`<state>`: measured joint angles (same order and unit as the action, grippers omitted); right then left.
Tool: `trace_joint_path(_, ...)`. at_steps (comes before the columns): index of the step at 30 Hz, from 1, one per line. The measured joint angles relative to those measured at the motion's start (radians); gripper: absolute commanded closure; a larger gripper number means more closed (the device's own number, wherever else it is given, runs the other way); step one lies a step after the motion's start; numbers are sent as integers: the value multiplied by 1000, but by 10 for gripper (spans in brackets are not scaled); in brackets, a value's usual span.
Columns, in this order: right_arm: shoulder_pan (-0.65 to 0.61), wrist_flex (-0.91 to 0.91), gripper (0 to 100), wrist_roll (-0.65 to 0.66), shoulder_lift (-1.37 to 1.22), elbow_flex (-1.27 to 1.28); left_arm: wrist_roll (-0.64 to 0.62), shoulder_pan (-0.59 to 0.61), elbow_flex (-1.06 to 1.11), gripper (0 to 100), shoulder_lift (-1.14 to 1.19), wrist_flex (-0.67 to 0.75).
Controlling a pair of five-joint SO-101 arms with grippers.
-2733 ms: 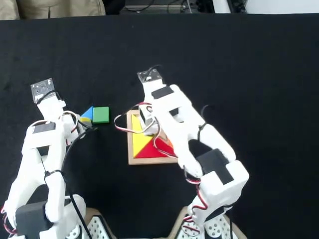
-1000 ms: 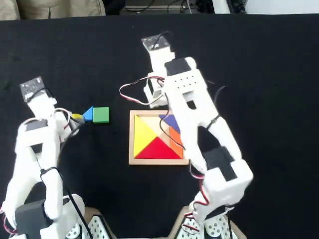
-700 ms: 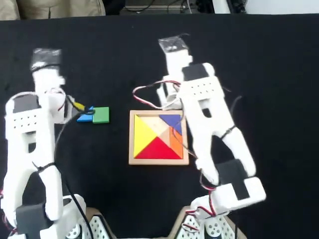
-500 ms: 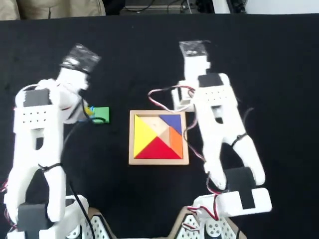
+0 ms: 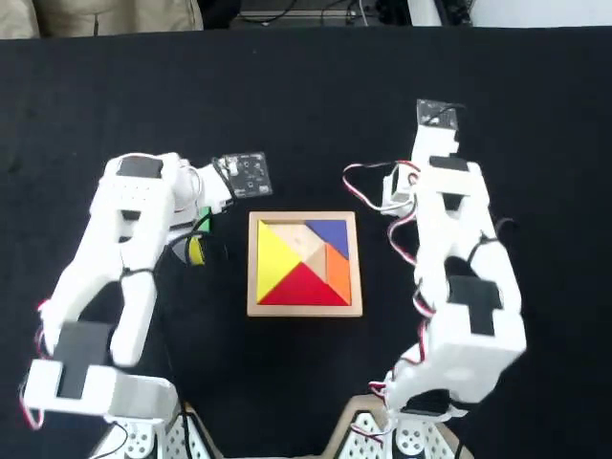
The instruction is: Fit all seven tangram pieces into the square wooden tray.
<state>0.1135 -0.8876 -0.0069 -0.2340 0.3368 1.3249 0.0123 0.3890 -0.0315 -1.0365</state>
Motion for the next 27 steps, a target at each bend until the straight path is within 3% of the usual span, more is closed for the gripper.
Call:
trace_joint_path(7,2,-5,987,0,-115,-98,94,3,-170,625,207,2)
trace_joint_path(20,2,-6,987,0,-118,-106,95,11,-353,627,499,5)
trace_joint_path(27,2,-6,987,0,-118,-106,98,11,-356,870,506,-2)
